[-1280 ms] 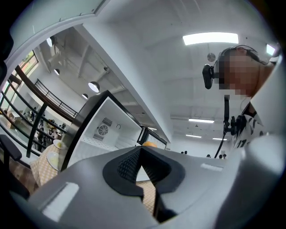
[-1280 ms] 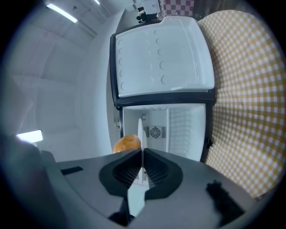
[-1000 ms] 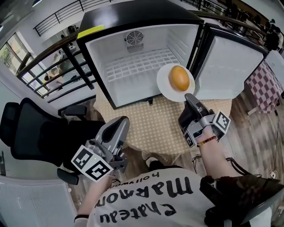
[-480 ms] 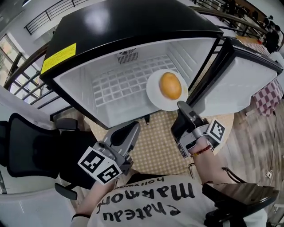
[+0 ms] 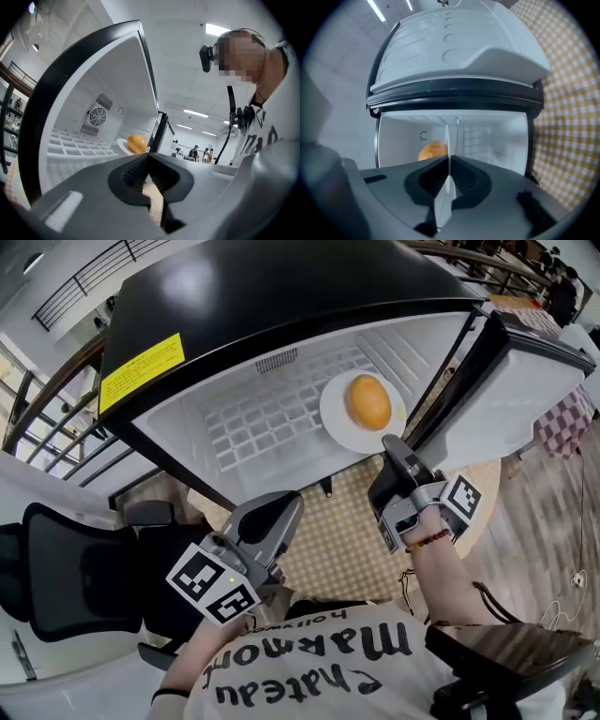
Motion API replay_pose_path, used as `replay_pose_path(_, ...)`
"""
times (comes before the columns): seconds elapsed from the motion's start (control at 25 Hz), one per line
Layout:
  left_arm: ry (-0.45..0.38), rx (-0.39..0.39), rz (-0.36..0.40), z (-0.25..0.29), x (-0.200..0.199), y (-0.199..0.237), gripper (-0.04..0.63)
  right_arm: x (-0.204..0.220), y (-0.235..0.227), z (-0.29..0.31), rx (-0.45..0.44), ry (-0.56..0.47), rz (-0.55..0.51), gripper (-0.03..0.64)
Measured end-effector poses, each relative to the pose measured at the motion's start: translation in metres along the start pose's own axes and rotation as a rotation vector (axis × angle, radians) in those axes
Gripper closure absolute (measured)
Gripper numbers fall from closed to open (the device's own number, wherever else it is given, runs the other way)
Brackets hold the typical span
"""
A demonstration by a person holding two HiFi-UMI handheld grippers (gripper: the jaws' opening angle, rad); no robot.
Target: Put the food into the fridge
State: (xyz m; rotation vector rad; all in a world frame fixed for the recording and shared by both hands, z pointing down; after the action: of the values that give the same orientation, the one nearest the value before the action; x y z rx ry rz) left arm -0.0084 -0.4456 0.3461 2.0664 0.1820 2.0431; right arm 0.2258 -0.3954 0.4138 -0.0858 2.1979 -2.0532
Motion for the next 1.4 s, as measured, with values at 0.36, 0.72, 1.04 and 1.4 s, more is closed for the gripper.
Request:
replay_pose_path(0.36,-0.009,0.059,-0.004,-0.007,-0.001,0.005,0.589,-0.003,0.003,0.008,0.116,-0.134,-0.036,0.590)
replay_pose_path(0.72,-0.023,0.102,0.028,-0.001,-0.011,-0.009,0.589,-0.002,0.015,0.032,0.144,-0.155,-0.062,0.589)
replay_pose_path(1.04,-0.036,0.078,0.060,-0.006,-0.024,-0.009,0.589,-0.004,0.013,0.047,0.170,-0.167,-0.052,0.589)
replay_pose_path(1.4,-0.039,0.033,0.082,-0.015,-0.031,-0.003,0.589,-0.002,0.009,0.065,0.172,-0.161,-0.039,0.589)
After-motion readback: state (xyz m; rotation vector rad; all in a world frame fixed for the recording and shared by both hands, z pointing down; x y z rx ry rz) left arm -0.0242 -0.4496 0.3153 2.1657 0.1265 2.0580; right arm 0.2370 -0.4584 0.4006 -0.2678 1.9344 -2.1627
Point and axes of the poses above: the fingertips, and each gripper's own axes: z forward along the fingers, y to its left, x out of its underside, the point moved 4 cm from there along -z, backward along the fingers, and after that the axes turned 6 degrees about z, right-handed, at the moved point
